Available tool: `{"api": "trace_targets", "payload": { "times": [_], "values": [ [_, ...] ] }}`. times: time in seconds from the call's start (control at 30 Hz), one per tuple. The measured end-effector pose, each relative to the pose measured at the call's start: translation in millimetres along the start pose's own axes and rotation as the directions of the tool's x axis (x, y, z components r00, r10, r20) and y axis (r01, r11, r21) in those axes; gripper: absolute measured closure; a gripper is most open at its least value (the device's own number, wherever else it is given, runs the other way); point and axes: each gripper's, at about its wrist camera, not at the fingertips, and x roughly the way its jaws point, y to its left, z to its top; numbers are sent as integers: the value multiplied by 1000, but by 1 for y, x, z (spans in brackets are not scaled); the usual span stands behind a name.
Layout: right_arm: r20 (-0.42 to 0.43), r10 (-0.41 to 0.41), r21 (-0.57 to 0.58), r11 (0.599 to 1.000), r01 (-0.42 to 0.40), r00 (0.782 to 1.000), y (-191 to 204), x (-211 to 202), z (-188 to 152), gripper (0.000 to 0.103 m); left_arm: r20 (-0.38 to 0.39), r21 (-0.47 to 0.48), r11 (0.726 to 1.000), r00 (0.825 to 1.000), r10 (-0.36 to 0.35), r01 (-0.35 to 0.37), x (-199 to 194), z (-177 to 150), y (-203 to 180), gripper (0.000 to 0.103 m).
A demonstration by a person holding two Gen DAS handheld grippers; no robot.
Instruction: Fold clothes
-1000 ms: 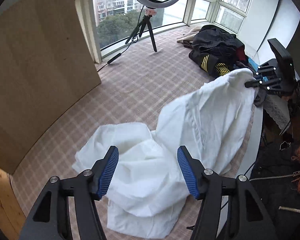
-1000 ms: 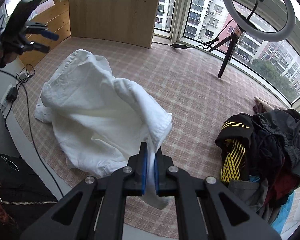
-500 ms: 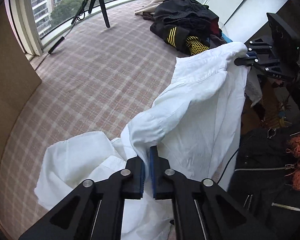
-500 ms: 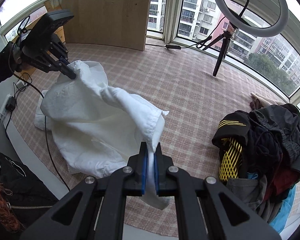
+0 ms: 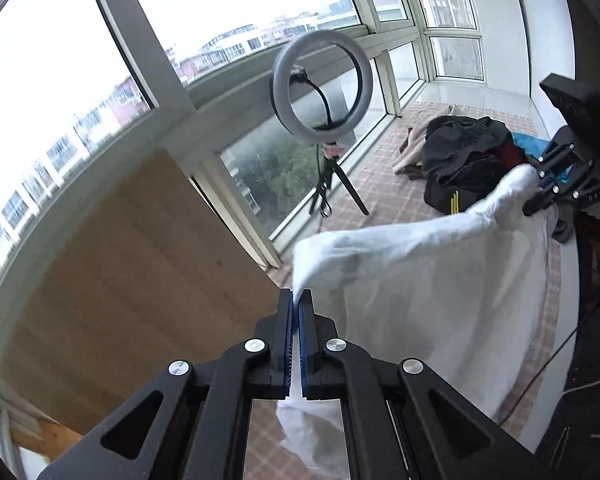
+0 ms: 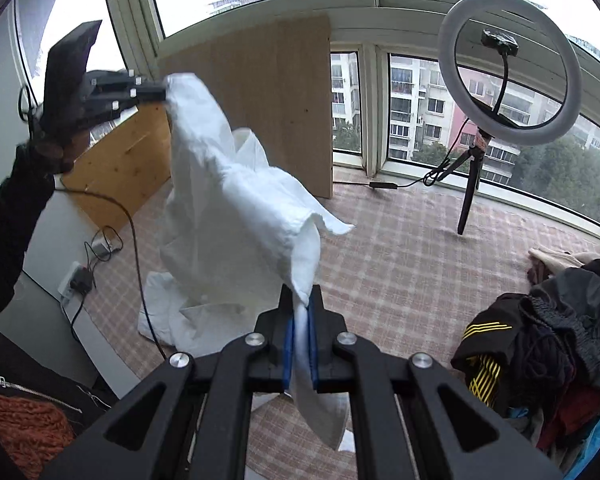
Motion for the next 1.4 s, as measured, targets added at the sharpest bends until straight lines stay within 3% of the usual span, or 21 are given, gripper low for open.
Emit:
{"api": "trace_targets", "payload": {
  "times": [0.1, 0.2, 0.27, 0.37, 0.43, 0.47, 0.57, 0.63, 0.8, 1.0, 1.13, 1.23, 1.33, 1.4],
  "values": [
    [-17, 25, 45, 999, -24, 1000, -11, 6, 0, 97, -154, -74, 993, 983, -99, 89, 63, -57, -28, 101],
    [-71, 45, 79, 996, -39, 996, -18, 25, -5, 97, -323, -121, 986, 935, -147, 113, 127, -110, -62, 99],
    [-102, 42, 77, 996, -34, 994, -18, 34, -8, 97, -360, -150, 983, 920, -157, 109, 143, -127, -74, 95],
    [-132, 32, 64, 998, -24, 991, -18, 41, -9, 97, -303, -200, 978, 945, -122, 62, 125, -132, -69, 92],
    [-127, 34, 66, 997, -25, 991, -19, 39, -8, 97, -253, -235, 972, 963, -91, 30, 102, -131, -62, 77],
    [-124, 36, 69, 997, -27, 992, -21, 38, -7, 97, -228, -252, 968, 971, -73, 14, 90, -130, -58, 76],
    [-116, 38, 84, 996, -29, 993, -23, 35, -6, 97, -162, -274, 958, 978, -130, 81, 62, -122, -67, 76],
    [-120, 34, 82, 996, -24, 992, -26, 37, -6, 97, -141, -269, 949, 968, -206, 163, 57, -118, -80, 76],
    [-124, 33, 73, 997, -24, 992, -25, 40, -8, 97, -218, -260, 945, 941, -257, 197, 93, -119, -91, 74],
    [-118, 28, 65, 998, -20, 993, -24, 38, -9, 97, -309, -253, 937, 898, -313, 240, 136, -120, -106, 81],
    [-113, 24, 67, 998, -16, 993, -26, 38, -9, 97, -311, -276, 921, 881, -355, 274, 143, -111, -88, 70],
    [-110, 21, 71, 997, -13, 994, -28, 38, -10, 97, -337, -238, 928, 871, -356, 287, 147, -106, -95, 62],
    [-110, 23, 87, 996, -13, 994, -31, 39, -11, 97, -337, -209, 904, 841, -424, 373, 141, -105, -112, 62],
    [-111, 21, 90, 996, -12, 994, -31, 39, -12, 97, -343, -115, 922, 856, -387, 370, 137, -105, -127, 61]
  ]
}}
